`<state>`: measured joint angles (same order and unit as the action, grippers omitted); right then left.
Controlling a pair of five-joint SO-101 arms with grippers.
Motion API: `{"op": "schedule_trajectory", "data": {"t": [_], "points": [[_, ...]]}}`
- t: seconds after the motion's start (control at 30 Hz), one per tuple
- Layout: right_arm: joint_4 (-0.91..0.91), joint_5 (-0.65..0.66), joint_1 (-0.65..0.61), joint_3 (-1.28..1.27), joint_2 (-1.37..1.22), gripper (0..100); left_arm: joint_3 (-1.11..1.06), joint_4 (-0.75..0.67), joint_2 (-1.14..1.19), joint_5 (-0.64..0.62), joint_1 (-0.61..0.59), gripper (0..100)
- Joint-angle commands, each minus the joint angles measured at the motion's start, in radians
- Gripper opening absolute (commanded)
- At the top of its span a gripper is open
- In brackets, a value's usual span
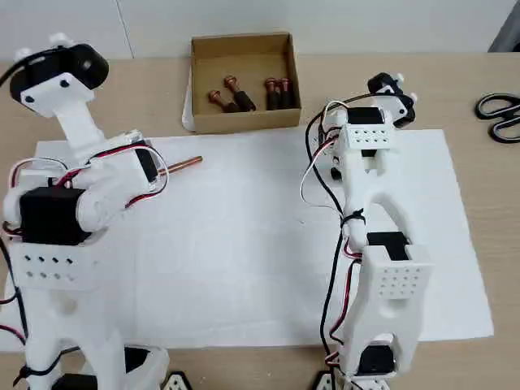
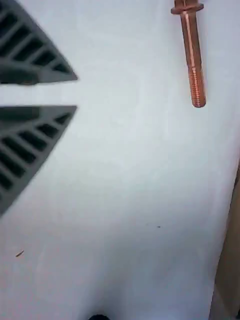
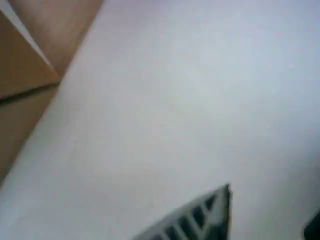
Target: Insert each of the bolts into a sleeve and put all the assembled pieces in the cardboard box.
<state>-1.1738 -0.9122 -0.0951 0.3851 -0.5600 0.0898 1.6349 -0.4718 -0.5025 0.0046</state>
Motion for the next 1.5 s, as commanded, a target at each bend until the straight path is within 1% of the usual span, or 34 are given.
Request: {"op": "schedule_trajectory", "data": {"t": [0.0,0.27,0.33,0.47,0.5,0.57,0.63,0.8,0.97,1.17,1.33,1.47], "points": [[0.016,-0.018,0.004,0.044,0.002,28.4,0.005,0.005,-0.028,0.003,0.002,2],[0.010,-0.037,0.004,0.044,-0.045,27.2,0.005,0.005,-0.028,0.003,0.002,2],[0.010,-0.037,0.004,0.048,-0.047,21.1,0.005,0.005,-0.028,0.003,0.002,2],[0.016,-0.031,0.004,0.049,-0.047,0.5,0.005,0.005,-0.028,0.002,0.002,2],[0.015,-0.031,0.004,0.049,-0.047,0.2,0.005,0.005,-0.028,0.002,0.002,2],[0.008,-0.031,0.004,0.049,-0.047,2.8,0.005,0.005,-0.028,0.002,0.002,2],[0.008,-0.031,0.004,0.049,-0.047,0.4,0.005,0.005,-0.028,0.002,0.002,2],[0.007,-0.031,0.004,0.049,-0.042,0.3,0.005,0.005,-0.026,0.002,0.003,2],[-0.048,-0.026,0.005,0.049,0.059,0.3,0.005,0.005,-0.026,0.005,0.003,2],[-0.139,0.123,0.002,0.049,0.246,0.3,0.005,-0.002,-0.026,0.006,0.003,2],[-0.306,0.275,-0.002,0.049,0.348,0.3,0.005,-0.002,-0.028,0.006,0.003,2],[-0.450,0.422,-0.028,0.049,0.412,0.3,0.007,-0.002,-0.028,0.006,0.003,2]]}}
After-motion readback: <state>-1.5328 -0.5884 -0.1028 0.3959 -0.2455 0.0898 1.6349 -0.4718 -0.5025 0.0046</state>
